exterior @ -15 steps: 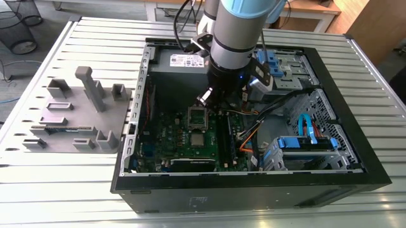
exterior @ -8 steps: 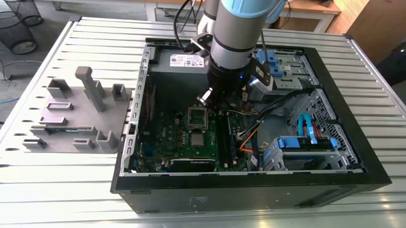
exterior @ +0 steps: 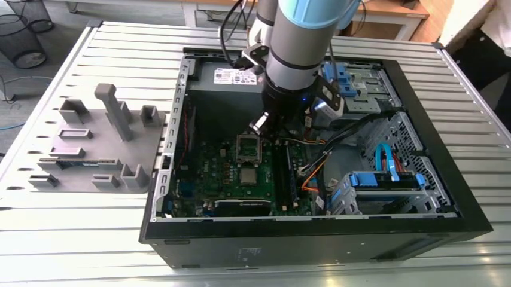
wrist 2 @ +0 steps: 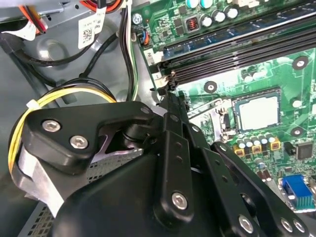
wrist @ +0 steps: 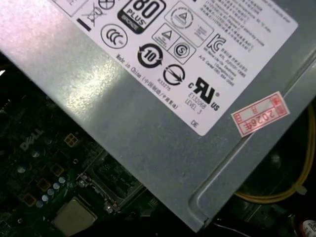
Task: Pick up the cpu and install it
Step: 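Close the cpu cover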
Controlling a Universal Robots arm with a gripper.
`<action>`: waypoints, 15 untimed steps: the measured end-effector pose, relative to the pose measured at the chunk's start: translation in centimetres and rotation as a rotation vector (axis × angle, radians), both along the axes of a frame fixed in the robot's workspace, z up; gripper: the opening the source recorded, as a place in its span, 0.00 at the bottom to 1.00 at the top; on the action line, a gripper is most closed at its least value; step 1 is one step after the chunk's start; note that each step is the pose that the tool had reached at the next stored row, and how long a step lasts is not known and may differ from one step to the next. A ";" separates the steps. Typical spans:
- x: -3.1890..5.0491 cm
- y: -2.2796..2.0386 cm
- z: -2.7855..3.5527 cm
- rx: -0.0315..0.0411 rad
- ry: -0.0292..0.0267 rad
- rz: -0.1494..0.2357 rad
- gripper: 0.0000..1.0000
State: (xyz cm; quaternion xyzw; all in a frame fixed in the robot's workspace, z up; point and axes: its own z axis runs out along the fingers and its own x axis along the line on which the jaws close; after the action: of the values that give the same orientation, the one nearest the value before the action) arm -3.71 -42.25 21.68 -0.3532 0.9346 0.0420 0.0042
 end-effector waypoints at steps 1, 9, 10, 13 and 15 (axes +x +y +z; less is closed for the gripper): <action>0.00 0.02 -0.07 0.0049 0.0000 0.000 0.11; 0.01 0.23 -0.87 0.0348 -0.0001 0.000 0.11; 0.01 0.24 -0.94 0.0349 -0.0001 0.000 0.11; -0.07 0.25 -0.98 0.0345 0.0000 0.000 0.11; -0.19 0.25 -1.01 0.0347 0.0000 0.000 0.11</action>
State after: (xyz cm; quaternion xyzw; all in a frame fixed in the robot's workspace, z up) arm -3.90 -42.00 20.67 -0.3531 0.9337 0.0582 0.0103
